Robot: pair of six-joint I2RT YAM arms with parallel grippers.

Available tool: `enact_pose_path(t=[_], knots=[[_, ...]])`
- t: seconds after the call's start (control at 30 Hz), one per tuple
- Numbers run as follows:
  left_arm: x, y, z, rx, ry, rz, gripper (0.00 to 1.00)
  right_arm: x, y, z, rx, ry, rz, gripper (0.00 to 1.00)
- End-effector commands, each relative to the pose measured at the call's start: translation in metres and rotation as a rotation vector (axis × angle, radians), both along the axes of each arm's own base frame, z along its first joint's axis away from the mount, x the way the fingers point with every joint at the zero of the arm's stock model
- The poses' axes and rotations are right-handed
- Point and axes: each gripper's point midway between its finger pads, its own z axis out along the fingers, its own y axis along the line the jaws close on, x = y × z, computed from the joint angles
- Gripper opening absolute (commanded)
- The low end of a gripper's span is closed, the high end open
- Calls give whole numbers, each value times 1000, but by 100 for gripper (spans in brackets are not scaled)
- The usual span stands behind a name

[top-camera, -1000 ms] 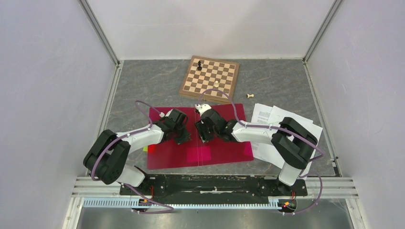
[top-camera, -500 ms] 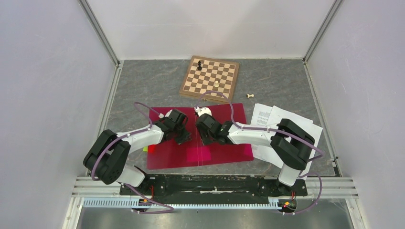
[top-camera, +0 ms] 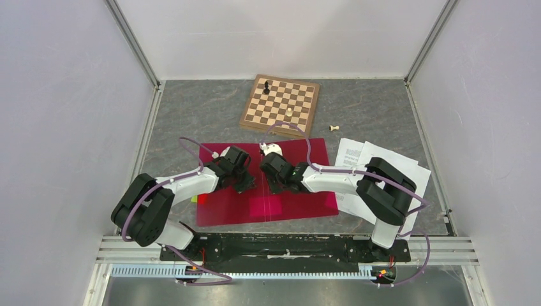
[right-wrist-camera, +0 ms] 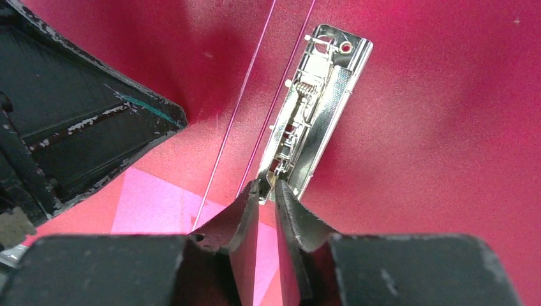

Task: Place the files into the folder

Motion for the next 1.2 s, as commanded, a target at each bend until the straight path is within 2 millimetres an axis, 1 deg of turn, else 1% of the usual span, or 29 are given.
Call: enact_pose_path(t=[0.0, 0.27, 0.5, 0.83, 1.17], knots=[[-26, 32, -33, 139, 99, 46, 2, 8, 15, 6, 40, -18, -11, 16], [-28, 36, -36, 157, 109, 54, 2, 2, 7, -5, 20, 4, -14, 11], [-30, 41, -39, 176, 122, 72, 2, -5, 6, -10, 31, 29, -2, 14], [-31, 41, -41, 183, 133, 73, 2, -6, 8, -8, 42, 29, 11, 14], [-33, 42, -46, 190, 158, 88, 2, -11, 1, -14, 26, 36, 13, 15]])
